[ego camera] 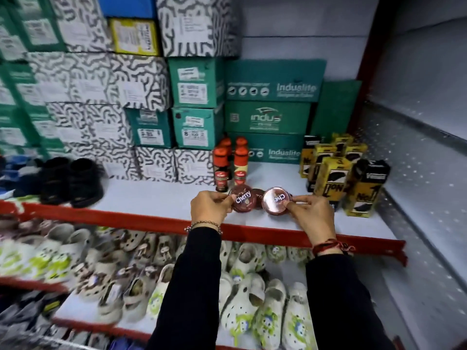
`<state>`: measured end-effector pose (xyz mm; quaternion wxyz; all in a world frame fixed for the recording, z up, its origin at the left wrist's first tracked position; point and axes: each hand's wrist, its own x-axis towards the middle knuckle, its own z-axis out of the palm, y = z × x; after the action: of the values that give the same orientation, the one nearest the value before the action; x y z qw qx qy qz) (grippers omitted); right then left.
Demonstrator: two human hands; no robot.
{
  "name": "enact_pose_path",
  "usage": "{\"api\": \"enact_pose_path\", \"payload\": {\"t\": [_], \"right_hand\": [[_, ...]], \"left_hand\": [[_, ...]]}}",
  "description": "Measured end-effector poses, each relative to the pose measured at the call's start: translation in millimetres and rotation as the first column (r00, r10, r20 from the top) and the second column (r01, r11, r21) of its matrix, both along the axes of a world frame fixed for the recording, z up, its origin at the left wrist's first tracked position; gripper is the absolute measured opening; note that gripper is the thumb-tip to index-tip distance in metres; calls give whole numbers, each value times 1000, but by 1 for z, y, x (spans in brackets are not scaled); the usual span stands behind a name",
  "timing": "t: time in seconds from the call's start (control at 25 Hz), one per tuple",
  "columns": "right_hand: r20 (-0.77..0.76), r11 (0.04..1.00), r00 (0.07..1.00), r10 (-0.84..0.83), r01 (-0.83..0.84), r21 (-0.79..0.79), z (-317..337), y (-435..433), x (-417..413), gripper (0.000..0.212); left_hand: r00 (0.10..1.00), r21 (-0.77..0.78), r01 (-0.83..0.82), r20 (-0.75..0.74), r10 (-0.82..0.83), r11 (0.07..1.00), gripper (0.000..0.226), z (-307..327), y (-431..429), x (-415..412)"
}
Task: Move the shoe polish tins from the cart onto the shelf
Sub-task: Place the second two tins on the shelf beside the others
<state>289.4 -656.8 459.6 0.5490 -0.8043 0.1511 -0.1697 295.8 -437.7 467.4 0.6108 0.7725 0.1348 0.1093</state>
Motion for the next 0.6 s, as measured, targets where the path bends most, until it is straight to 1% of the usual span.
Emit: {"api": "enact_pose_path", "payload": {"t": [0.04, 0.12, 0.24, 0.32, 0.36, 0.44, 0.52, 0.6], "right_hand": [[-50, 1000, 999, -17, 16, -23, -1, -6, 2, 18], [-145, 999, 989, -23, 17, -40, 0, -15, 5, 12], [-254, 995, 967, -3, -22, -97, 4, -19, 6, 19], [-308, 988, 951, -25, -24, -153, 9, -19, 8, 17], [-323, 982, 945, -38, -24, -185, 11, -18, 9, 19], [-344, 962, 936, -81, -17, -274, 15, -15, 8, 25], [-354, 940, 926, -132, 3, -342, 17, -12, 6, 28], [-294, 919, 941, -167, 40, -392, 17, -10, 4, 26]], "left_hand": [[999, 57, 23, -35, -21, 998, 17, 0, -4, 4], [989, 112, 105, -112, -93, 988, 18, -1, -11, 14], [953, 86, 196, -252, -169, 977, 41, 0, -12, 26], [926, 214, 245, -341, -163, 945, 51, 2, -11, 30], [922, 277, 257, -356, -150, 926, 54, 4, -11, 32], [918, 309, 275, -366, -153, 911, 54, 7, -12, 34], [921, 389, 275, -368, -125, 879, 54, 9, -16, 34], [931, 452, 256, -354, -92, 855, 53, 10, -18, 31]]}}
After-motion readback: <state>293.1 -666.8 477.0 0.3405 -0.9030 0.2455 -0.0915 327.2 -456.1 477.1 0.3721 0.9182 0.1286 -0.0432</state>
